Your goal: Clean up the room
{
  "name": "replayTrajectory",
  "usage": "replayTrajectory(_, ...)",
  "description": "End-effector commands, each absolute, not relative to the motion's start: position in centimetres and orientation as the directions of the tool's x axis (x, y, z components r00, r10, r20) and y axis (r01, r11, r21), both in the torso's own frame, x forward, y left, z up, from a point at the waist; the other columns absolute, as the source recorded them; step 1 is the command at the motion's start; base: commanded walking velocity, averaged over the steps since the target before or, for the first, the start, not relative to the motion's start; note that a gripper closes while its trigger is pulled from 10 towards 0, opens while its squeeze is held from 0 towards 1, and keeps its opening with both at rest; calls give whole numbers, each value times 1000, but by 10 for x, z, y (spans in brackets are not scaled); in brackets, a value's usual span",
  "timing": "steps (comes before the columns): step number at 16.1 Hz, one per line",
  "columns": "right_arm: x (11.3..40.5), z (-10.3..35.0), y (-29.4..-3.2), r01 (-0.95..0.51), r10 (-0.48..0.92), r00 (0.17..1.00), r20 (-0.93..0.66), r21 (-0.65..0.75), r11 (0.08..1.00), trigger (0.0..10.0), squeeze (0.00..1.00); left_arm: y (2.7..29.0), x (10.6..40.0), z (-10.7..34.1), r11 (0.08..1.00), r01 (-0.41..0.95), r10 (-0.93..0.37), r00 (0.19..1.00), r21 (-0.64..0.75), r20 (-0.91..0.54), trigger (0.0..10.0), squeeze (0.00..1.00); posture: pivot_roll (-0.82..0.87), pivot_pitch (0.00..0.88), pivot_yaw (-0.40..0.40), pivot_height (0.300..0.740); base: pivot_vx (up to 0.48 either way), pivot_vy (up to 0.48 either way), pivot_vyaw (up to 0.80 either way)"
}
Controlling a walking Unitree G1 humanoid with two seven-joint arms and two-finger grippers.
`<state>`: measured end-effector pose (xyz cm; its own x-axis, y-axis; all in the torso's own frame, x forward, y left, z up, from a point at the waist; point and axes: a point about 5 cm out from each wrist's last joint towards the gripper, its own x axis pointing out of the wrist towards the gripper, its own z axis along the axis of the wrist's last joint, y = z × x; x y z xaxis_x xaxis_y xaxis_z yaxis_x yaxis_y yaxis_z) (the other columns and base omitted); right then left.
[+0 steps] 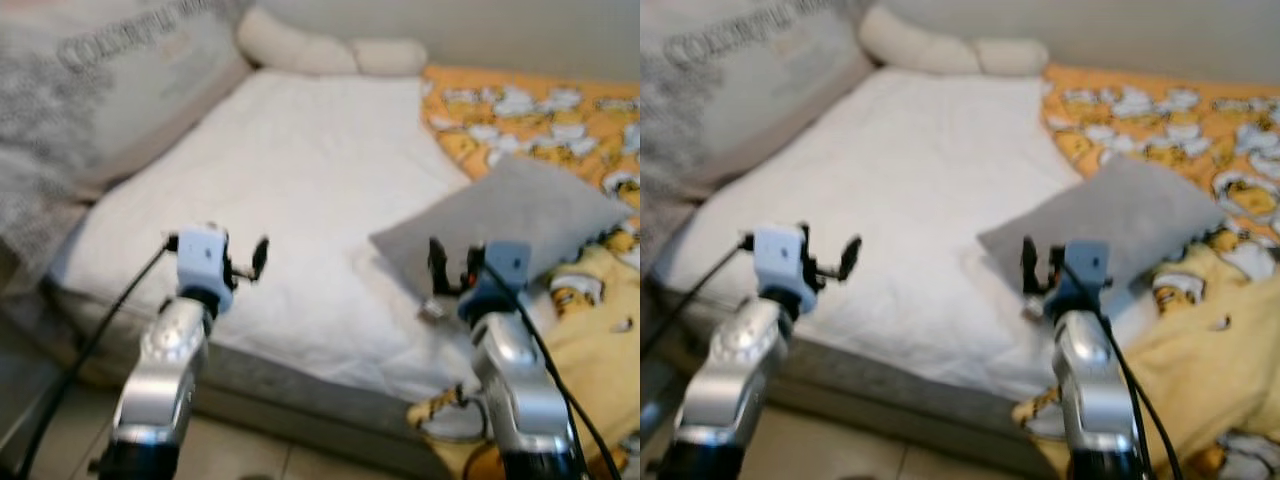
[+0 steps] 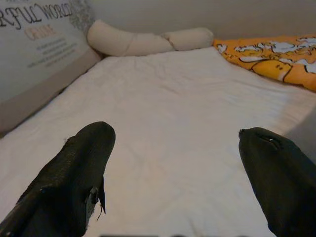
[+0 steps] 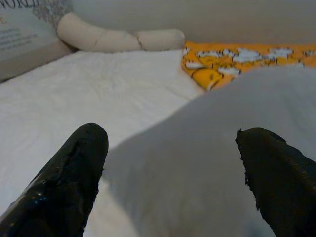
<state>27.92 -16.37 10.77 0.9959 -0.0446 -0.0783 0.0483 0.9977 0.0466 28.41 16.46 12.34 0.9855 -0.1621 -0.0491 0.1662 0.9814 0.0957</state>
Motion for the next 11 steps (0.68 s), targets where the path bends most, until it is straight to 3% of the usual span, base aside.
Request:
replayTrajectory(1,282,113,-156,24,-21,998,-54,56,998,10000,0,171,285,126,984,143,-138,989,104,-46,10000,176,-28,0,8,740,352,0,0)
replayTrajectory(11,284,114,-155,16,-14,999,-47,43,999,10000,0,172,286,127,983,145,-141,989,110,-43,10000,173,-27,0,12,740,348,0,0)
